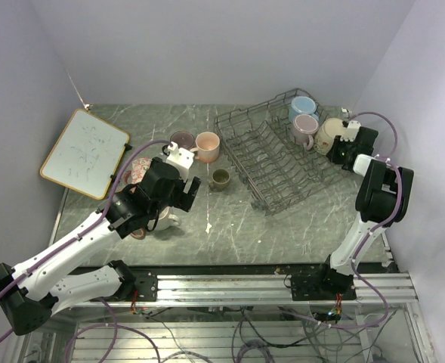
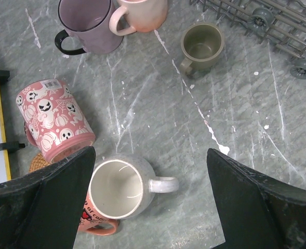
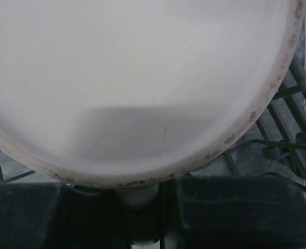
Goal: Load the cups into the dish rack
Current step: Turn the cup upside down in the dish rack, then adjust the cup in the dish rack, then pick up the cup at the center of the board.
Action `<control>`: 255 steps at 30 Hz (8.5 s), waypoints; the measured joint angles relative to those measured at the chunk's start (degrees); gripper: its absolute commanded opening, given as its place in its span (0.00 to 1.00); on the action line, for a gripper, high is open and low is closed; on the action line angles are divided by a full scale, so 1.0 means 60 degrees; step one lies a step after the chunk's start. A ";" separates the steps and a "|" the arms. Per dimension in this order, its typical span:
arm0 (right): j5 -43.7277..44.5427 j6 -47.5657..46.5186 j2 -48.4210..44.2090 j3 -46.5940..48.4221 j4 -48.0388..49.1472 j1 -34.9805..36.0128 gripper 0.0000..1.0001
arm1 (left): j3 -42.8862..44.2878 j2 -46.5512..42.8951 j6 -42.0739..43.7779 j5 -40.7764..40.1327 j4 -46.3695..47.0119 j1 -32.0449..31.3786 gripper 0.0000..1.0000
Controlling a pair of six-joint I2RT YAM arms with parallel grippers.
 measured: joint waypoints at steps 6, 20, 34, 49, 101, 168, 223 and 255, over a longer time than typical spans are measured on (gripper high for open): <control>0.0011 -0.0178 0.0313 0.0459 -0.0372 0.0066 0.08 | 0.0000 0.0011 0.0000 0.0000 0.0000 0.0011 0.98; 0.0401 -0.0667 0.0572 0.0922 -0.0459 0.0186 0.41 | 0.0000 0.0091 0.0004 0.0004 -0.0004 0.0066 0.98; 0.0514 -0.0776 -0.0004 0.0659 -0.0149 0.0164 0.57 | 0.0000 0.0095 0.0000 0.0004 -0.0004 0.0069 0.98; 0.0131 -0.0787 -0.1457 -0.0291 0.0696 0.0058 0.59 | 0.0000 0.0087 0.0004 0.0000 -0.0004 0.0069 0.98; 0.0648 -0.0761 -0.0492 0.0455 -0.0011 -0.0087 0.08 | 0.0000 0.0069 0.0004 -0.0004 -0.0011 0.0106 0.98; -0.5249 0.2065 -0.5406 -0.3548 0.1264 -0.0834 0.31 | -0.0131 -0.1027 -0.0004 -0.0058 0.0168 0.0189 0.98; -0.8925 0.4754 -0.9409 -0.4900 0.1206 0.0750 0.67 | 0.0903 0.3818 -1.1158 -0.3333 -0.3880 0.0215 0.97; -0.8823 0.4513 -0.9409 -0.4900 0.0936 0.0794 0.67 | 0.0284 0.4805 -1.2892 -0.1872 -0.2765 0.2208 0.47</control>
